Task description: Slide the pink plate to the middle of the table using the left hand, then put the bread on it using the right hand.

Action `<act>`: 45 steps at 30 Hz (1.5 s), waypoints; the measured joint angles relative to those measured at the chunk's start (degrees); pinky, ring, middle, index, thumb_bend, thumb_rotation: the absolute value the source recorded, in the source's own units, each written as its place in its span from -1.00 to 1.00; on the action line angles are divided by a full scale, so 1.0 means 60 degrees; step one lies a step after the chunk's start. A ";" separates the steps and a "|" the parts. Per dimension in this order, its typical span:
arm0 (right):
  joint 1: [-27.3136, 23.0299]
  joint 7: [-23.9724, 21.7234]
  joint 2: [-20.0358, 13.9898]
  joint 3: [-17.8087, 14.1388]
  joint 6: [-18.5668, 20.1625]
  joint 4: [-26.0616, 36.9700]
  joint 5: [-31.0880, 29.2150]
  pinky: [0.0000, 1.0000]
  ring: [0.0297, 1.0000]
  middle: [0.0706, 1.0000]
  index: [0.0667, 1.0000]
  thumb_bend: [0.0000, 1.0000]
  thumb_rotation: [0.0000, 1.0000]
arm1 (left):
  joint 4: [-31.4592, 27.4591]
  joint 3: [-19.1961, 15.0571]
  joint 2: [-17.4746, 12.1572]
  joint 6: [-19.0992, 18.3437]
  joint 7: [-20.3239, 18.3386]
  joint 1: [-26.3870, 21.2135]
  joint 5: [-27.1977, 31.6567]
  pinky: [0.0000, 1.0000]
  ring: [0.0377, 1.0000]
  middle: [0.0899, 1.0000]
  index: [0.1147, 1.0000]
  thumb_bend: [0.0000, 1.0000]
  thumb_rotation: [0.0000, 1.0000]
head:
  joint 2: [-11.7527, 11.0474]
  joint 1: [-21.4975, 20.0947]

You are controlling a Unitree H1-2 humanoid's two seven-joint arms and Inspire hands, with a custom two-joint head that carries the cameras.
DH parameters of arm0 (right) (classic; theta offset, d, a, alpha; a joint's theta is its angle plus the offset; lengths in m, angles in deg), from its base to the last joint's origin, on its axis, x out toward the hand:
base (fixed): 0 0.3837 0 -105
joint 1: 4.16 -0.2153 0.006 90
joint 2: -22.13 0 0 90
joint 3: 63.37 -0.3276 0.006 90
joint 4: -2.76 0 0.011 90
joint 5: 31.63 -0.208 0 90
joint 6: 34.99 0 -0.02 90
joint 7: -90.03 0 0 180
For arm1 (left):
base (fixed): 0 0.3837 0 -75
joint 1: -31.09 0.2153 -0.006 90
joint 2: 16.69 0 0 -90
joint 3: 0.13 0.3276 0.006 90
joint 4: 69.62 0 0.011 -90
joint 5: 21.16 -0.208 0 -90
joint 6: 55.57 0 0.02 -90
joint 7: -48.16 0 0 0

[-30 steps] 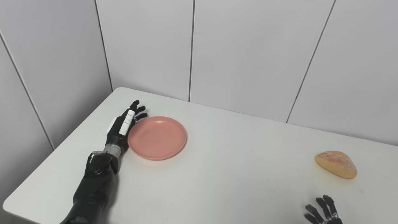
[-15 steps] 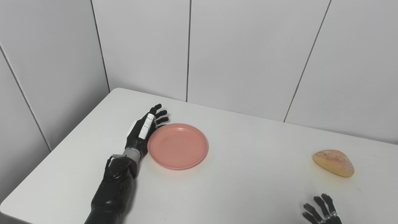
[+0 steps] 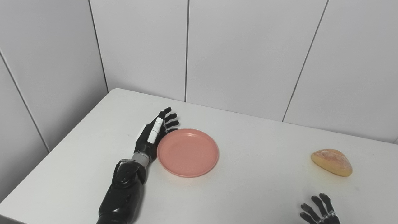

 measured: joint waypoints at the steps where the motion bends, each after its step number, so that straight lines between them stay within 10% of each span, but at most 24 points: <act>1: 0.0000 0.0005 0.0001 0.0004 0.0001 0.0002 0.0020 0.57 0.60 0.78 0.81 0.51 1.00 | -0.0015 0.0000 0.0017 -0.0018 -0.0008 0.0001 0.0010 0.44 0.60 0.67 0.71 0.84 0.67 | 0.0073 -0.0189; 8: 0.0024 0.0096 0.0128 0.0068 0.0070 0.0093 0.0388 0.50 0.57 0.76 0.78 0.59 0.98 | -0.0489 -0.0010 0.0246 -0.0295 -0.0249 0.0208 0.0333 0.52 0.63 0.68 0.70 0.79 0.70 | 0.0191 -0.0601; 17: 0.0024 0.0640 0.0421 0.0312 0.0309 0.0248 0.1313 0.40 0.48 0.68 0.71 0.65 0.89 | -0.0602 -0.0013 0.0247 -0.0541 -0.0719 0.0298 0.0584 0.59 0.67 0.73 0.75 0.77 0.72 | 0.0717 -0.2925; 26: -0.0066 0.1049 0.1156 0.1077 0.0572 0.0220 0.2308 0.39 0.47 0.72 0.77 0.36 0.90 | -0.0177 0.0063 0.0125 -0.0475 -0.1218 0.0084 0.0619 0.64 0.67 0.74 0.71 0.77 0.77 | 0.0938 -0.4451; 45: -0.0111 0.1472 0.1625 0.1390 0.0583 0.0015 0.2858 0.40 0.48 0.77 0.82 0.37 0.99 | -0.0795 0.0179 0.0769 -0.0635 -0.0443 0.0315 0.0218 0.86 0.72 0.67 0.65 0.82 0.77 | 0.1246 -0.4702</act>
